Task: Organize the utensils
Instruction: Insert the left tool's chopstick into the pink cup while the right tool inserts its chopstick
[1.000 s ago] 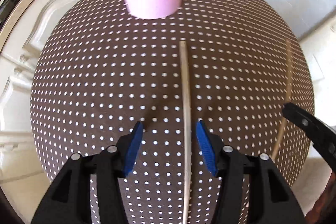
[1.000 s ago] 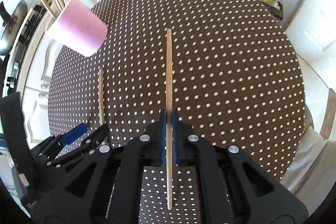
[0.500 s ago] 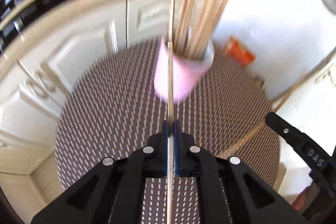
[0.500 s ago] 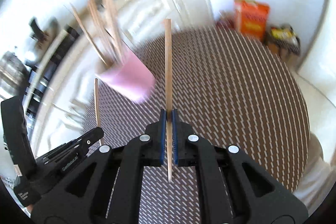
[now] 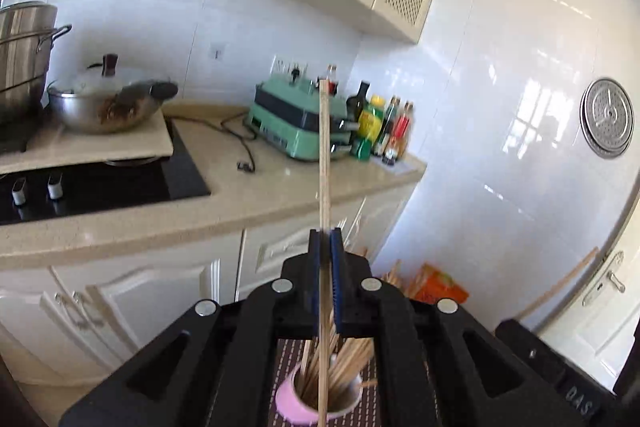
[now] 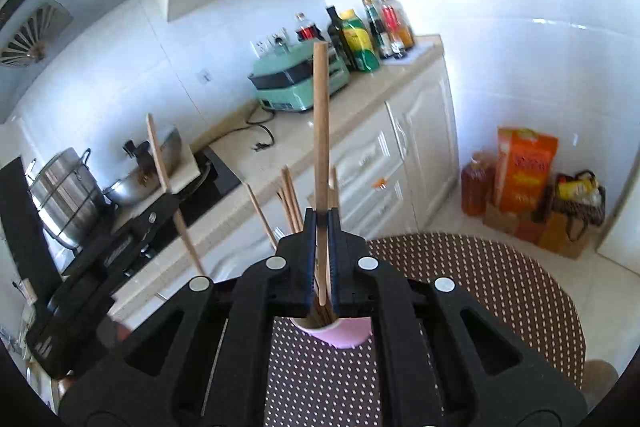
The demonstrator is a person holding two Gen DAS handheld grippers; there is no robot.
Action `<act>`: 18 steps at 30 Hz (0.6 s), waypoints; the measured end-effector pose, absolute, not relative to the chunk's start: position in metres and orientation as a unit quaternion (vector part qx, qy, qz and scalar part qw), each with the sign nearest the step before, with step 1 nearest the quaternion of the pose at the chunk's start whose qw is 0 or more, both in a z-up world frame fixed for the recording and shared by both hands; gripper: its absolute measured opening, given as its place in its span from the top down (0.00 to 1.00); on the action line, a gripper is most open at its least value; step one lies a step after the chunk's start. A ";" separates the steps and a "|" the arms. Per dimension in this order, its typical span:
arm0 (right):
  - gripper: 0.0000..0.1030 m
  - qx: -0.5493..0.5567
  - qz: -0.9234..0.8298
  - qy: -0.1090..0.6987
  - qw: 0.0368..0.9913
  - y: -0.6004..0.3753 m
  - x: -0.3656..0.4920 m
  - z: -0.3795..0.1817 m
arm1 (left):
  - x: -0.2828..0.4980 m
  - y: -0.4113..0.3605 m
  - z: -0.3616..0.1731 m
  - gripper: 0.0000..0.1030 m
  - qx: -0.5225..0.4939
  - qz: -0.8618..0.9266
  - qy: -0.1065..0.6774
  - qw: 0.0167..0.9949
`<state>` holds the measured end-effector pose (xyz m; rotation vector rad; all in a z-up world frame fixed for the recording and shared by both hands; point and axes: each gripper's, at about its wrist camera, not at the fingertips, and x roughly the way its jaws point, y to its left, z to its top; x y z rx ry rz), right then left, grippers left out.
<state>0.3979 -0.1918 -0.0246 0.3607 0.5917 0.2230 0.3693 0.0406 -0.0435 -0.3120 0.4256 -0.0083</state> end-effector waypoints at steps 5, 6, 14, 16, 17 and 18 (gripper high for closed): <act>0.94 0.166 0.110 0.317 0.927 -0.188 0.417 -0.042 | 0.389 0.034 -0.051 0.95 -0.173 -0.016 0.189 0.967; 0.94 0.164 0.108 0.324 0.925 -0.185 0.418 -0.046 | 0.393 0.033 -0.056 0.95 -0.171 -0.020 0.189 0.967; 0.94 0.139 0.119 0.378 0.908 -0.167 0.432 -0.107 | 0.398 0.024 -0.128 0.95 -0.150 -0.037 0.165 0.974; 0.94 0.131 0.123 0.385 0.905 -0.160 0.435 -0.120 | 0.397 0.020 -0.142 0.95 -0.127 -0.041 0.157 0.979; 0.94 0.126 0.124 0.390 0.904 -0.157 0.436 -0.125 | 0.397 0.017 -0.150 0.94 -0.110 -0.042 0.157 0.980; 0.94 0.122 0.123 0.395 0.902 -0.154 0.437 -0.130 | 0.396 0.016 -0.155 0.94 -0.099 -0.042 0.161 0.981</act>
